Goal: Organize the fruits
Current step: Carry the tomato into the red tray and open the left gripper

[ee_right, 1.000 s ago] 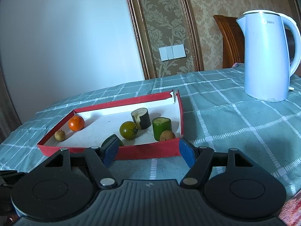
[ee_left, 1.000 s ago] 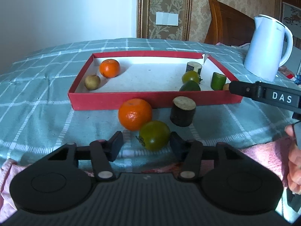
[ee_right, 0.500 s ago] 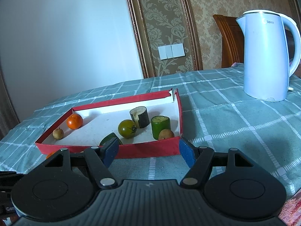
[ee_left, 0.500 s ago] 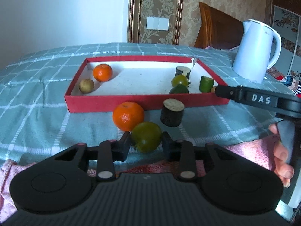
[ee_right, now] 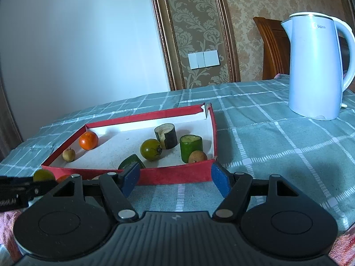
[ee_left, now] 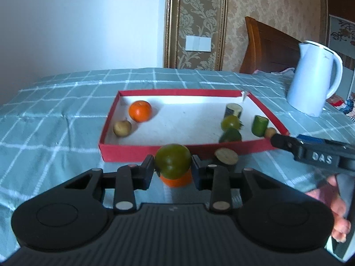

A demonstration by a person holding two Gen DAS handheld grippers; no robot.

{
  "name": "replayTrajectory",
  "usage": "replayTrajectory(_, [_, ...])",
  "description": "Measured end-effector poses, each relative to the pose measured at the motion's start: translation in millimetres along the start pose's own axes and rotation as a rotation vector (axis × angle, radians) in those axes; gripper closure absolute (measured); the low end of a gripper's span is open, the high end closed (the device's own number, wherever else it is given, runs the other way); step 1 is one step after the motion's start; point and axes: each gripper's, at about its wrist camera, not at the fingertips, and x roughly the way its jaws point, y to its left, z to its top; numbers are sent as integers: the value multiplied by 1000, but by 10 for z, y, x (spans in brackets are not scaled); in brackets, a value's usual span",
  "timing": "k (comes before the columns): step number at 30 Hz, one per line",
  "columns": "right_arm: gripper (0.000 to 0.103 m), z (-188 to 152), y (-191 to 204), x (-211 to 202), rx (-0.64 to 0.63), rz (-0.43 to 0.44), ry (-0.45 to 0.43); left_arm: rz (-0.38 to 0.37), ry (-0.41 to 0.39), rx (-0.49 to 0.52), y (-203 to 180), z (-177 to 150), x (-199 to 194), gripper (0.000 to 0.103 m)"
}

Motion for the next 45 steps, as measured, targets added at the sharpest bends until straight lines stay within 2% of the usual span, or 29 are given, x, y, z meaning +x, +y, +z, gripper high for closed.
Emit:
replayTrajectory(8, [33,5,-7,23,-4,-1,14,28,-42,14,-2,298,162,71])
replayTrajectory(16, [33,-6,0,53,-9,1,26,58,-54,48,-50,537,539,71])
replayTrajectory(24, [33,-13,18,79,-17,10,38,70,-14,64,-82,631,933,71])
replayTrajectory(34, [33,-3,30,118,-17,25,56,79,91,44,-30,605,1378,71])
replayTrajectory(45, [33,-7,39,126,-18,25,58,72,129,25,15,605,1437,66])
